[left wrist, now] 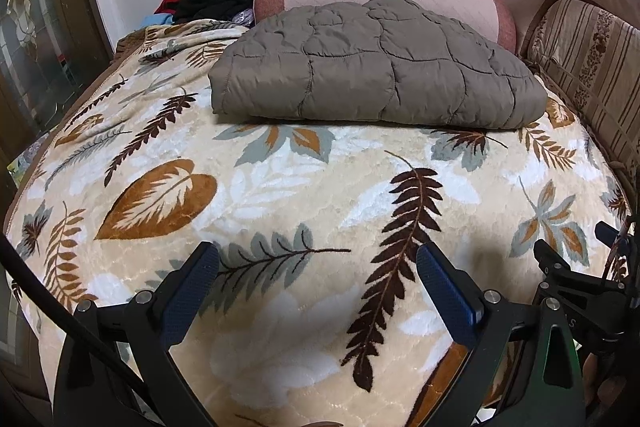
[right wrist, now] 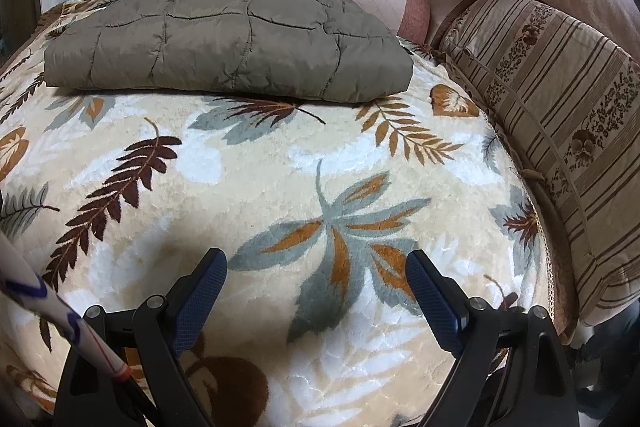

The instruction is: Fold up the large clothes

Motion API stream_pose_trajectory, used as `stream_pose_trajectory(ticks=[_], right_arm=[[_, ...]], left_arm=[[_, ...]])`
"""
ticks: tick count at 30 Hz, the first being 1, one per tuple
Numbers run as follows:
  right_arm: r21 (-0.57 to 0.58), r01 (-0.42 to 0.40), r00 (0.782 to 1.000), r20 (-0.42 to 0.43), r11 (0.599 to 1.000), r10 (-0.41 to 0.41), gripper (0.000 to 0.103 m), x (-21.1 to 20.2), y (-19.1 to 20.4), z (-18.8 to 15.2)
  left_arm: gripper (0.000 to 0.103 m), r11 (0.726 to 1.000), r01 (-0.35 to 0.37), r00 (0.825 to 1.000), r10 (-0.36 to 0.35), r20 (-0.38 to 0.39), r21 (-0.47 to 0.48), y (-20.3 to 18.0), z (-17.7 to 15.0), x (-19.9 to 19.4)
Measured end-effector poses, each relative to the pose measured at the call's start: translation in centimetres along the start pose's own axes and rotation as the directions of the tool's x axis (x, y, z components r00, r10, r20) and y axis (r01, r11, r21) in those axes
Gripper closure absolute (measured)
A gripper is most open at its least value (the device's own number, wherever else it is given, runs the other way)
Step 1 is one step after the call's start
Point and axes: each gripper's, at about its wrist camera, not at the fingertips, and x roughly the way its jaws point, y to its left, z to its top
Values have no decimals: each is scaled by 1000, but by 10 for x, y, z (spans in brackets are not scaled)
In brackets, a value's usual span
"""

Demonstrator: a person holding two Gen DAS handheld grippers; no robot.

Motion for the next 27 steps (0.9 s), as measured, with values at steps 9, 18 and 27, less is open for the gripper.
stream_pose_trajectory(ticks=[9, 18, 27], right_arm=[[6, 2, 1000, -22, 1000, -2, 9, 4, -1, -1], [-8, 6, 999, -36, 1000, -6, 9, 8, -1, -2], [-19, 6, 999, -41, 1000, -7, 9, 9, 1, -3]], left_arm=[[4, 1000, 2, 1000, -2, -2, 0, 1, -2, 2], [4, 1000, 3, 1000, -3, -7, 13, -2, -5, 5], [4, 1000, 1, 1000, 0, -18, 22, -4, -6, 8]])
